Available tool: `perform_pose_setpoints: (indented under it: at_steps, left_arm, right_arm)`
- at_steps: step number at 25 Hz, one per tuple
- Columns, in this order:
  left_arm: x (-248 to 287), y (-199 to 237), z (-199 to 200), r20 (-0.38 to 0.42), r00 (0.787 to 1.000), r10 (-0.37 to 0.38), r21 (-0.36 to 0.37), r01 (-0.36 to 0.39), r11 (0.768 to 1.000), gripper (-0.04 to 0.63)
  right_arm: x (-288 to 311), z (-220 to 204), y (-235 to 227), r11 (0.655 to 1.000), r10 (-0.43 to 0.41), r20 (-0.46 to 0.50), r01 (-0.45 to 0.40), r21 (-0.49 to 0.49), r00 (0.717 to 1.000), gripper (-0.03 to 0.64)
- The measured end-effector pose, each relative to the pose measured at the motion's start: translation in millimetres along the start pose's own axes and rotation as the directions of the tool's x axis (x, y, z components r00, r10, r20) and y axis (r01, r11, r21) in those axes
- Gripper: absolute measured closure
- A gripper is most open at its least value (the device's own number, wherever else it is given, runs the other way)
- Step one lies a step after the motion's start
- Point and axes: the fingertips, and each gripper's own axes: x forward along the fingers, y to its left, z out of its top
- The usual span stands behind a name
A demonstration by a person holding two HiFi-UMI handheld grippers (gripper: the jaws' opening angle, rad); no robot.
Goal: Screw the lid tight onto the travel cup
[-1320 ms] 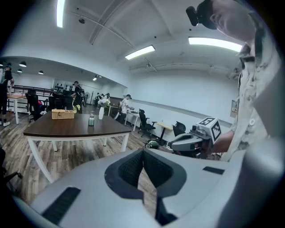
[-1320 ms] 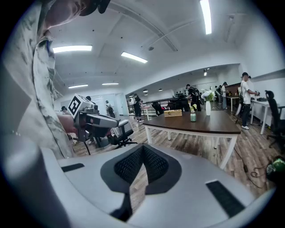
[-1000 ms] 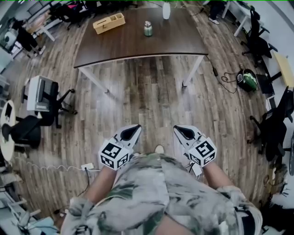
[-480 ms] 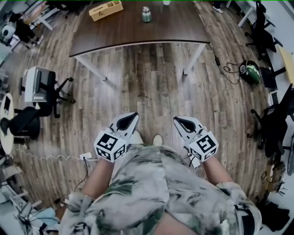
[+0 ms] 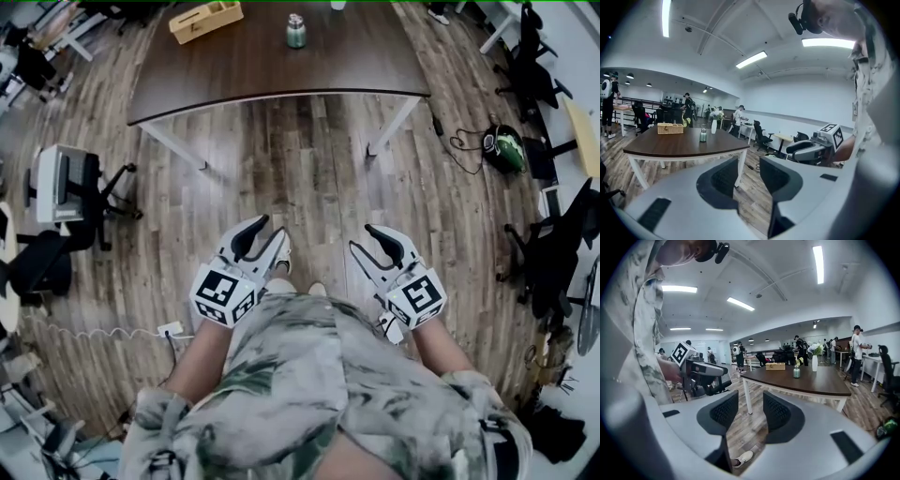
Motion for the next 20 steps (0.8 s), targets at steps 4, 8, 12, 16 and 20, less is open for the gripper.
perform_pose_setpoints:
  at_steps: [4, 8, 12, 16, 20]
  left_arm:
    - [27.0, 46.9, 16.7, -0.004, 1.0, -0.013, 0.017, 0.013, 1.0, 0.451]
    - [54.4, 92.2, 39.6, -0.007, 0.999, -0.036, 0.049, 0.036, 0.998, 0.448]
    - [72.1, 134.8, 54.1, -0.01, 0.998, -0.062, 0.06, 0.062, 0.996, 0.427]
    - [88.0, 168.0, 60.8, -0.007, 0.995, -0.1, 0.054, 0.1, 0.993, 0.427]
    - [103.9, 192.3, 65.7, -0.011, 0.992, -0.124, 0.05, 0.124, 0.991, 0.426]
  right_arm:
    - [39.5, 24.4, -27.4, 1.0, -0.031, -0.009, 0.031, -0.002, 0.999, 0.436]
    - [82.2, 48.0, -53.8, 0.998, -0.063, -0.021, 0.063, 0.0, 0.998, 0.448]
    - [124.2, 67.0, -69.5, 0.996, -0.087, -0.022, 0.088, 0.025, 0.996, 0.456]
    - [160.3, 77.8, -78.4, 0.994, -0.107, -0.039, 0.108, 0.011, 0.993, 0.459]
    - [181.5, 84.1, -89.5, 0.99, -0.135, -0.054, 0.136, 0.019, 0.989, 0.462]
